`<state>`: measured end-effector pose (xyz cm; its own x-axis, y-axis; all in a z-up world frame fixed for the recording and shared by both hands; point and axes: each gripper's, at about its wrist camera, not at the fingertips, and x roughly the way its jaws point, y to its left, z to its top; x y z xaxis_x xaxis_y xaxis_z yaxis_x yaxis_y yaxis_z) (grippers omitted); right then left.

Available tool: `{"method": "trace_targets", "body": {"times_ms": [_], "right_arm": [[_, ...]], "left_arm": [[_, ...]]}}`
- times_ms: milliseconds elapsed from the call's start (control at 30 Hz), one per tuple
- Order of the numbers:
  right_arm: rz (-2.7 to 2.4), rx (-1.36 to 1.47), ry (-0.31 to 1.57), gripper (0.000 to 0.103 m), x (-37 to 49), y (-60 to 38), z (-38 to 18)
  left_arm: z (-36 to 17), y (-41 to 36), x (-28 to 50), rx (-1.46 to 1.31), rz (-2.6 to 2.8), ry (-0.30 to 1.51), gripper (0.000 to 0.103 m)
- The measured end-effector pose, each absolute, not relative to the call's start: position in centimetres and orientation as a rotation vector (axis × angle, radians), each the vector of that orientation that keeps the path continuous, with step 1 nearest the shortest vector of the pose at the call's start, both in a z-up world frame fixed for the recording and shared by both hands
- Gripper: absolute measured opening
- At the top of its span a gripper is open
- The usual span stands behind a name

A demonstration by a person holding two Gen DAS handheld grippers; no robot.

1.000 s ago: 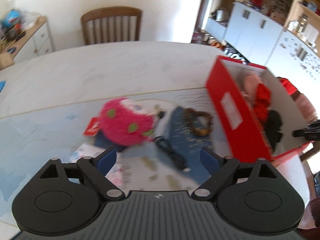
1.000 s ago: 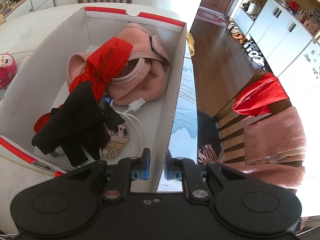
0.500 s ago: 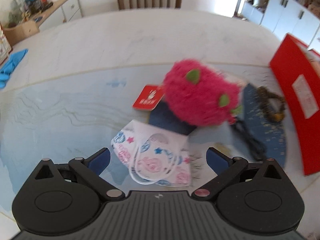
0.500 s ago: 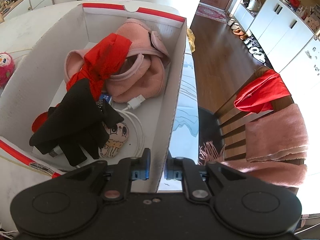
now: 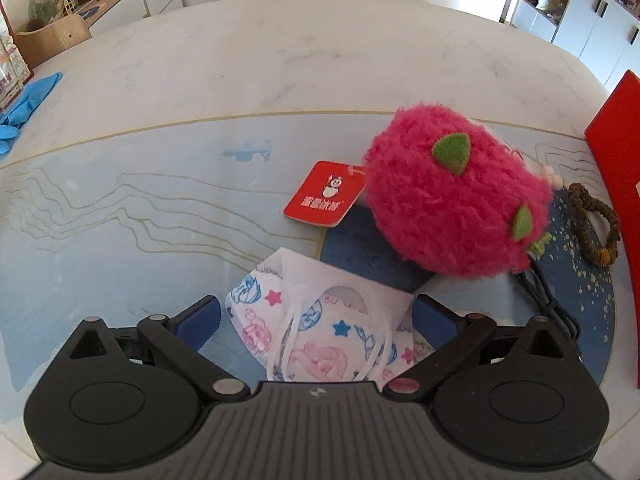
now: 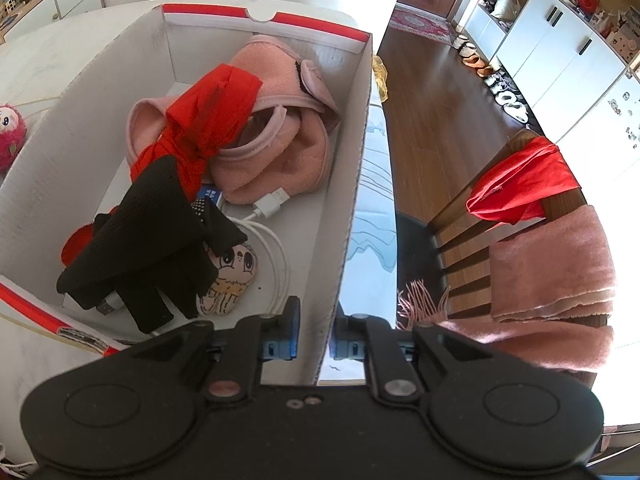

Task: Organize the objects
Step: 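Return the left gripper to the table and grasp the printed white pad, then carry the printed white pad with the left gripper into the box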

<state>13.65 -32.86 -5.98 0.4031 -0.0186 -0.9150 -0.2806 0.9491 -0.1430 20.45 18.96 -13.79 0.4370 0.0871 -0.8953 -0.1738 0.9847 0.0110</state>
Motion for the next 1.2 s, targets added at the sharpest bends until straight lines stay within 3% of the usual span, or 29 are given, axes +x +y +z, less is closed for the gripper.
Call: {"method": "trace_targets", "body": {"times_ms": [233, 400, 467, 633, 767, 1200], "right_arm": [[0.164, -0.291, 1.145, 0.013, 13.6, -32.9, -5.9], [0.163, -0.29, 1.145, 0.013, 13.6, -32.9, -5.9], [0.163, -0.289, 1.144, 0.013, 13.5, -32.9, -5.9], [0.162, -0.289, 1.143, 0.013, 13.5, -32.9, -5.9], [0.16, -0.287, 1.141, 0.013, 13.4, -32.9, -5.9], [0.152, -0.296, 1.131, 0.007, 13.3, -32.9, -6.2]], "left_arm": [[-13.8, 19.0, 20.4, -0.093, 0.166, 1.096, 0.101], [-13.5, 19.3, 20.1, -0.088, 0.175, 1.08, 0.093], [-13.2, 19.4, 19.8, -0.088, 0.178, 1.07, 0.084], [-12.5, 19.7, 19.3, -0.09, 0.18, 1.058, 0.034], [-12.3, 20.3, 18.9, -0.128, 0.172, 1.066, 0.022], [-6.1, 16.7, 16.2, -0.135, 0.015, 1.026, 0.022]]}}
